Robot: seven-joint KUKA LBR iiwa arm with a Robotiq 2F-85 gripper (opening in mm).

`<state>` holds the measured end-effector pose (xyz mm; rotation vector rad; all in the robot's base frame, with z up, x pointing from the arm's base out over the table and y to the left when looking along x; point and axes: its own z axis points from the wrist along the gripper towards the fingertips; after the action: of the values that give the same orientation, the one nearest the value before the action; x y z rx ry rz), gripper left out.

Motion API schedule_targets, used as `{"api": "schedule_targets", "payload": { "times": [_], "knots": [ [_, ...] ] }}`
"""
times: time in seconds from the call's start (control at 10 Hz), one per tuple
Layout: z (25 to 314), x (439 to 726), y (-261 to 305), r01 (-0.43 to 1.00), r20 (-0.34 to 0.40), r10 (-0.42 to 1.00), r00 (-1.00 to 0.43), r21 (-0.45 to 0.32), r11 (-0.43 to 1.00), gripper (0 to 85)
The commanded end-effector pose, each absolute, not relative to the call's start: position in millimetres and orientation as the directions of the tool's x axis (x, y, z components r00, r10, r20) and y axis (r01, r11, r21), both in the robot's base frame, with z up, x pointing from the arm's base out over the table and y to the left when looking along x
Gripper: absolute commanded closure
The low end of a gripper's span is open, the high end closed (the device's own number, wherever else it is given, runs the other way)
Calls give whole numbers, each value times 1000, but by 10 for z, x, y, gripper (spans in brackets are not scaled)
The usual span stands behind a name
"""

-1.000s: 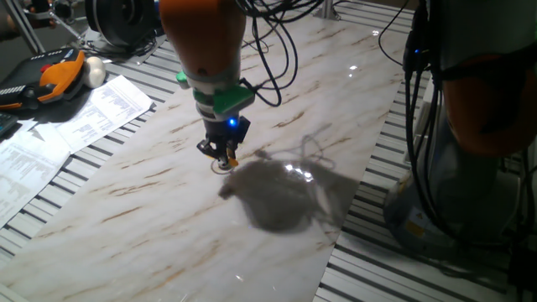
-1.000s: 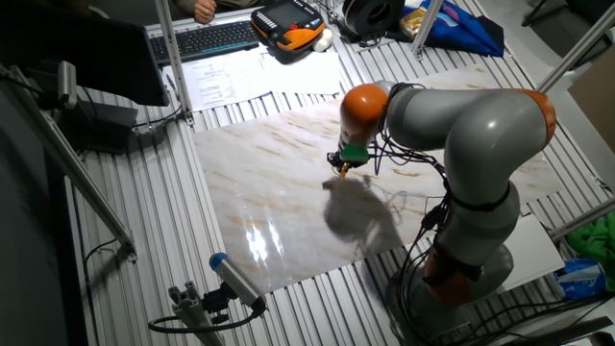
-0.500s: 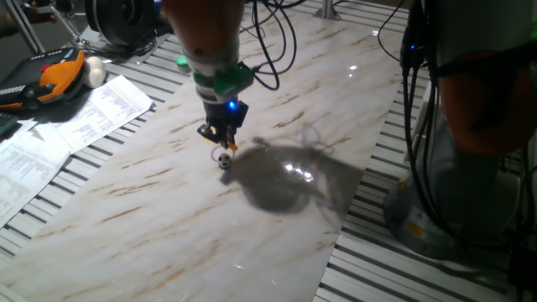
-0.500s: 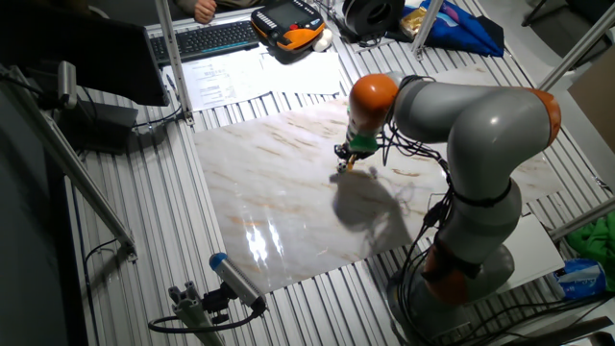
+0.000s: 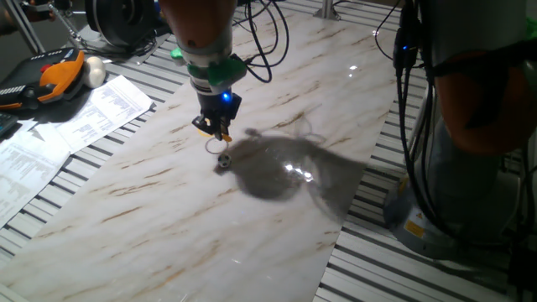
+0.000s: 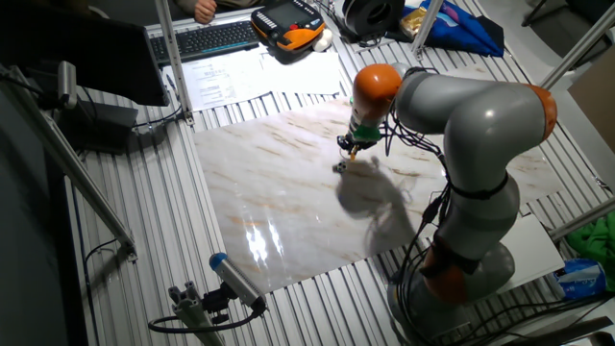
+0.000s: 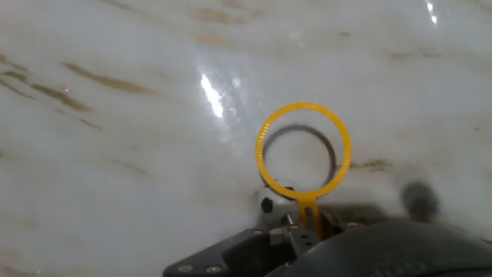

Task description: Remove the bubble ring from the ball

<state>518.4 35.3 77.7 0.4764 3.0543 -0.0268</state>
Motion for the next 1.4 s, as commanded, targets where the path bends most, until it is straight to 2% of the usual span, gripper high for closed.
{"api": "schedule_targets", "payload": {
  "times": [0.0, 0.5, 1.2, 1.3],
  "knots": [
    [763, 5240, 359, 304, -50, 303, -952, -10, 953, 850],
    [724, 5509, 313, 304, -40, 304, -952, -11, 953, 850],
    [555, 5530, 301, 322, -52, 320, -946, -29, 946, 850],
    [531, 5522, 293, 329, -54, 327, -943, -28, 944, 680]
  ]
}}
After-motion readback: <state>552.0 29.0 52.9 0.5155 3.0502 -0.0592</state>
